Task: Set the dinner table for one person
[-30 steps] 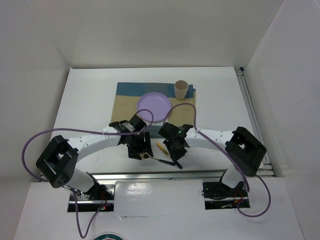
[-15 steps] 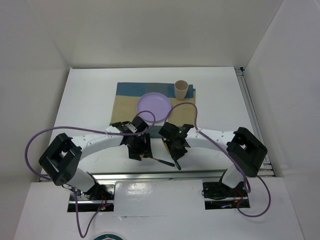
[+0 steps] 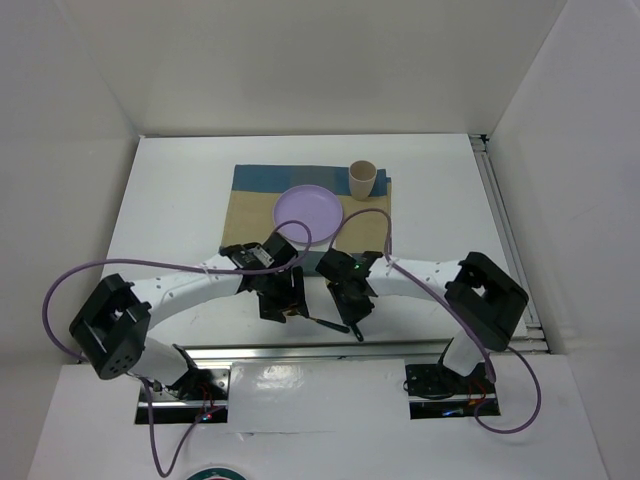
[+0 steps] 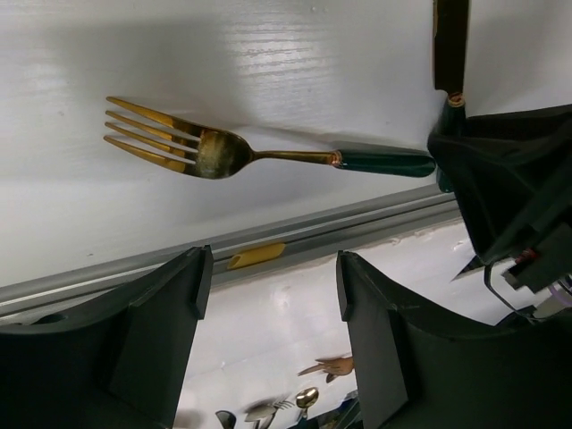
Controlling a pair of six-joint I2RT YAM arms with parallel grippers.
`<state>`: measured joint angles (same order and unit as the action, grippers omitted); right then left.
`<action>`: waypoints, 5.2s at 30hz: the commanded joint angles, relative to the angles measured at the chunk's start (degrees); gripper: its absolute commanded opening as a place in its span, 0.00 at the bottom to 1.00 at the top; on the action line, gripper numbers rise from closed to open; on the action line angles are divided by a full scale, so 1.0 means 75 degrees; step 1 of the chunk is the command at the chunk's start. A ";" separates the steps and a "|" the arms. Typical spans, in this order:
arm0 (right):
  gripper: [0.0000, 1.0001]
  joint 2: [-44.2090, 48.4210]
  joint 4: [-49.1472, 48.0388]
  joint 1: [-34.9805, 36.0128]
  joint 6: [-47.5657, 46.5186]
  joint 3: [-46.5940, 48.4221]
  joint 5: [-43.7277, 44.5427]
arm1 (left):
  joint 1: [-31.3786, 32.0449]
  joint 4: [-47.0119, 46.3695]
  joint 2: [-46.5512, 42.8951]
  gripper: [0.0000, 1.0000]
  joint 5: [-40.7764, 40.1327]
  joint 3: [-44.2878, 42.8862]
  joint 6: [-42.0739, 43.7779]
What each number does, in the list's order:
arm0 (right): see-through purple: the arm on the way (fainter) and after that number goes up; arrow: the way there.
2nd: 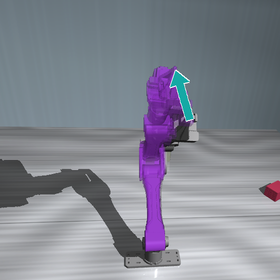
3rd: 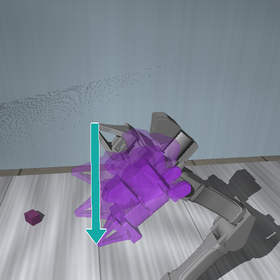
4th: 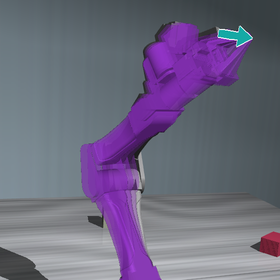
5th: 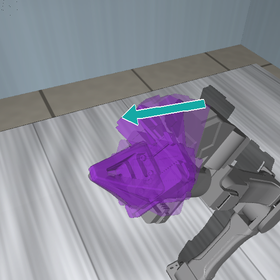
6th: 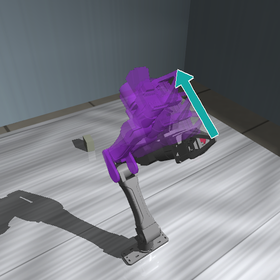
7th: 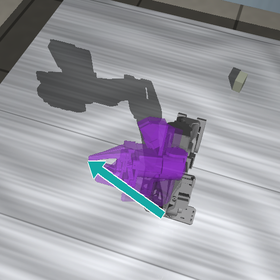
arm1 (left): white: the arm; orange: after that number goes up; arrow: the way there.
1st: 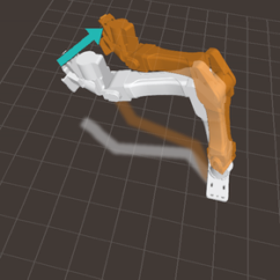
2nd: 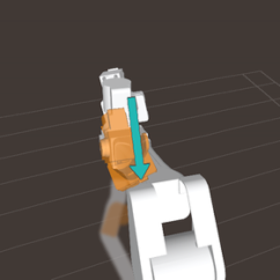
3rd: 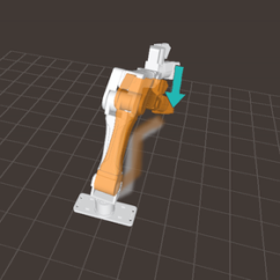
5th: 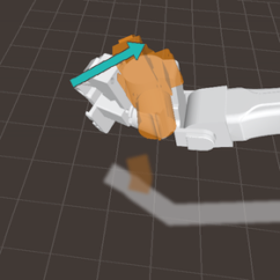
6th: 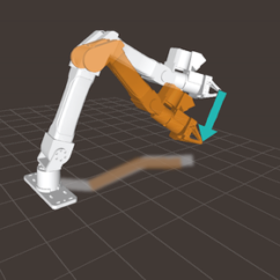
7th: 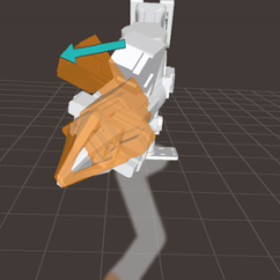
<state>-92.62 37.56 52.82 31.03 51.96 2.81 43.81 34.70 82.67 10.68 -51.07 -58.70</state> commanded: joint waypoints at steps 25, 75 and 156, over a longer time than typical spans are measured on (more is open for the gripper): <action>0.00 0.0317 0.1450 -0.1837 0.0540 0.2527 0.1829 | 0.0826 -0.0174 0.1128 0.85 0.0393 -0.0726 -0.1571; 0.74 0.0396 -0.0356 -0.4183 -0.1137 0.3278 0.0833 | 0.1225 0.2391 -0.0015 0.00 0.0022 -0.1615 -0.2242; 1.00 0.3888 0.0393 -0.4464 0.0141 0.1017 0.1980 | -0.3158 0.1526 -0.2889 0.88 -0.3205 -0.3246 0.4041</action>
<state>-65.43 41.89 19.97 31.14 61.04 14.74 20.43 51.00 62.98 -14.41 -76.84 -27.44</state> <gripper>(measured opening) 0.997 0.882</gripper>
